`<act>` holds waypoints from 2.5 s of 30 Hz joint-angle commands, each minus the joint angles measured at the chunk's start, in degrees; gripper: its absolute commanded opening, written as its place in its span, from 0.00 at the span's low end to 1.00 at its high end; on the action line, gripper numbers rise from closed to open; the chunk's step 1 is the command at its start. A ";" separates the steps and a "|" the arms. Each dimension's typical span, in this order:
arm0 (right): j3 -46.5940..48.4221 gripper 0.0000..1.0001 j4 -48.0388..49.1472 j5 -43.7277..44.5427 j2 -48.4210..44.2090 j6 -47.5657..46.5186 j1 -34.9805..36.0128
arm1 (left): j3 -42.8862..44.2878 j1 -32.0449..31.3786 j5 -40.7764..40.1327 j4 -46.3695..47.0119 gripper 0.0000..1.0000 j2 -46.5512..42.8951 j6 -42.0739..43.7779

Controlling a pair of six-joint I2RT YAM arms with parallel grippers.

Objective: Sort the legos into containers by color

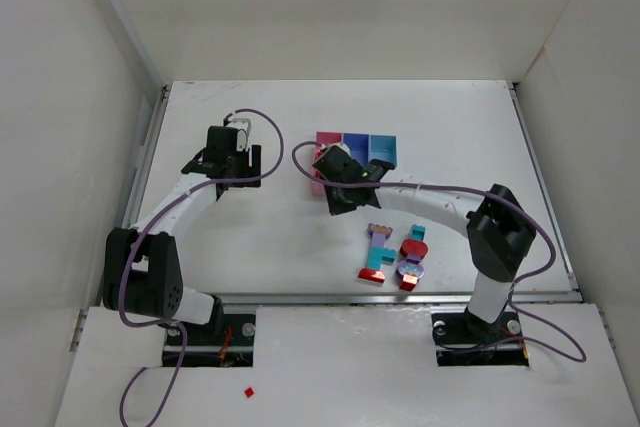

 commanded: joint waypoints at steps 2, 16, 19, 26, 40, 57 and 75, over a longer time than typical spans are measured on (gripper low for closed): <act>6.83 0.00 2.64 3.98 0.20 -0.34 0.17 | -0.32 -0.18 0.40 1.29 0.67 -2.15 0.47; 21.95 0.00 2.64 2.15 8.82 -7.28 -9.05 | -0.32 -0.18 -0.21 1.29 0.68 -2.15 0.47; 24.33 0.00 2.64 1.61 11.10 -7.81 -9.67 | -0.32 -0.18 -0.73 1.29 0.68 -2.15 0.47; 28.64 0.00 1.32 0.47 14.97 -9.39 -10.20 | -0.32 -0.18 -0.74 1.81 0.68 -2.15 0.47; 29.69 0.75 0.70 -1.20 14.54 -10.53 -10.20 | 0.20 -0.18 -0.74 1.81 0.68 -1.10 0.47; 10.54 0.76 2.02 9.87 -5.77 -1.23 2.45 | 1.44 0.52 -3.01 1.29 0.68 -0.57 -0.59; -2.83 1.00 2.19 21.91 -5.87 25.49 31.09 | 10.81 7.12 -12.49 -1.26 0.68 -0.75 -1.73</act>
